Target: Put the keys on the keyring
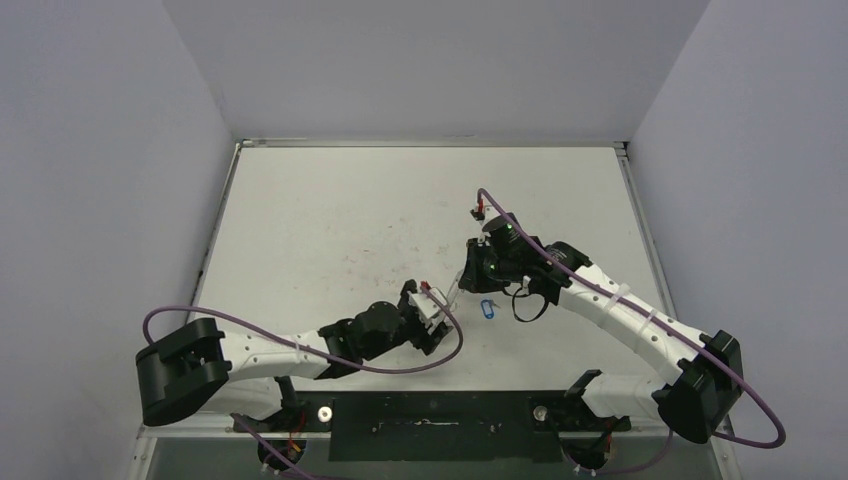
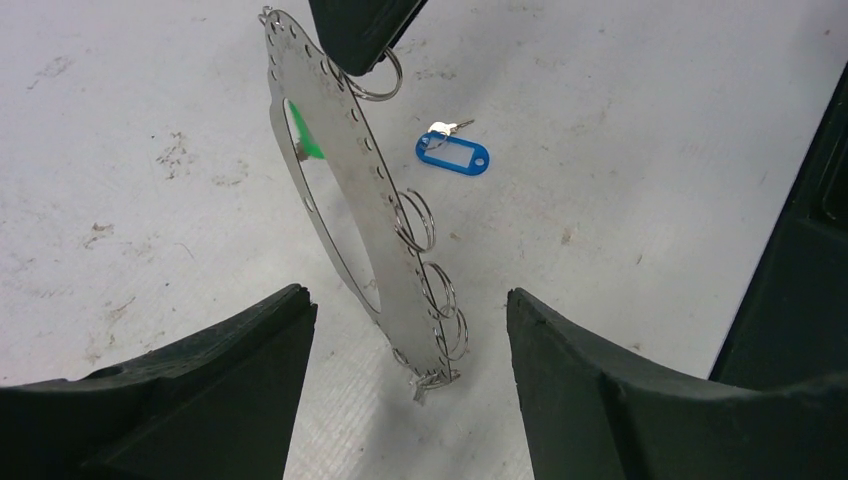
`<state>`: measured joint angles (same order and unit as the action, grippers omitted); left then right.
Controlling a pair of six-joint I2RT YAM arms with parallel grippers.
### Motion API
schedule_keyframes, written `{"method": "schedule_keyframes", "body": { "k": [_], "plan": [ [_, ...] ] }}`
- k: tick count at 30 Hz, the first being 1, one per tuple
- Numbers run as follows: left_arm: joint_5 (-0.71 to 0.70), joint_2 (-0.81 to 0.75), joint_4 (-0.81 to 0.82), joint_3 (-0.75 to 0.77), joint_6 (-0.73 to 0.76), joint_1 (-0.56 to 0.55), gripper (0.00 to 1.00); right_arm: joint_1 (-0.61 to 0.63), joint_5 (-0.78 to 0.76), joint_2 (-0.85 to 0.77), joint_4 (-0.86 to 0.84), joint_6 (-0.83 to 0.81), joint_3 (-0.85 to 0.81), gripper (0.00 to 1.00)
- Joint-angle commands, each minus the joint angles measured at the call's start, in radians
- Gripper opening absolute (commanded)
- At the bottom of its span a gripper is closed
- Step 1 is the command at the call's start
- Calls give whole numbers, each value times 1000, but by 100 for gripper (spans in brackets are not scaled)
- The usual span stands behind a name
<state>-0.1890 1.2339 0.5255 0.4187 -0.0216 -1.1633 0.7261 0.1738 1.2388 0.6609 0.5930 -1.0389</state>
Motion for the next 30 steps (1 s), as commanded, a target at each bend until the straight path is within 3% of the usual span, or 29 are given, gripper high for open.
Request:
{"method": "schedule_keyframes", "body": {
  "k": [1, 7, 14, 20, 22, 30],
  "plan": [
    [-29, 74, 107, 68, -4, -3, 69, -2, 10, -29, -24, 29, -30, 0],
    [-145, 195, 144, 106, -9, -3, 64, -4, 0, -29, -2, 39, -39, 0],
    [-126, 208, 147, 90, 14, -4, 40, -10, 43, 2, 79, -22, -89, 0],
    [-98, 118, 73, 60, 16, -4, 13, -13, 22, 24, 182, -40, -150, 0],
    [-77, 82, 44, 49, 58, -3, 0, -15, 38, 24, 188, -40, -150, 0],
    [-18, -52, -31, 13, 120, 1, 0, -23, 123, 24, 187, -36, -141, 0]
  ]
}}
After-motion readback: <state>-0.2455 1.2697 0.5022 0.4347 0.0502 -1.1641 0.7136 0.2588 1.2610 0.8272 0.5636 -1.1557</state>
